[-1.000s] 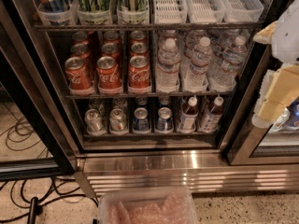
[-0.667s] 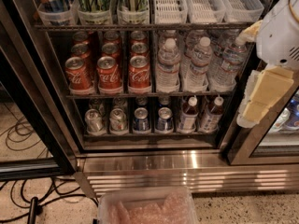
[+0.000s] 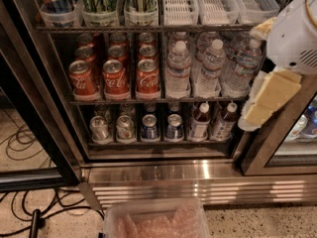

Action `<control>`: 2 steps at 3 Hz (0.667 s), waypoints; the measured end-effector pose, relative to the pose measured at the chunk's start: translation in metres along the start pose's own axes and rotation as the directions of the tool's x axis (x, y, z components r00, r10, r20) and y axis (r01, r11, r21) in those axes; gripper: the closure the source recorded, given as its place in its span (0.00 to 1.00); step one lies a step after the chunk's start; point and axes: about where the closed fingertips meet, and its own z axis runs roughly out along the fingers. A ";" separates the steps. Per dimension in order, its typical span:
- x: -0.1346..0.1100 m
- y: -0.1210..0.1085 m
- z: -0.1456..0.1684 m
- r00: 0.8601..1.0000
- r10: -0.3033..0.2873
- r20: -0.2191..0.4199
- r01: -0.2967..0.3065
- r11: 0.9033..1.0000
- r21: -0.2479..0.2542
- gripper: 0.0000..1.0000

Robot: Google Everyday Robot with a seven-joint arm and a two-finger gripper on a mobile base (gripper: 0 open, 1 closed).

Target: Pick green can from top shelf of fridge

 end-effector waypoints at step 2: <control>-0.089 -0.011 -0.017 0.942 0.149 0.300 -0.202 0.967 0.154 0.00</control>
Offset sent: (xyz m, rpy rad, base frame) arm 0.0486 0.1069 0.0809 0.5358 -0.3296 -0.2557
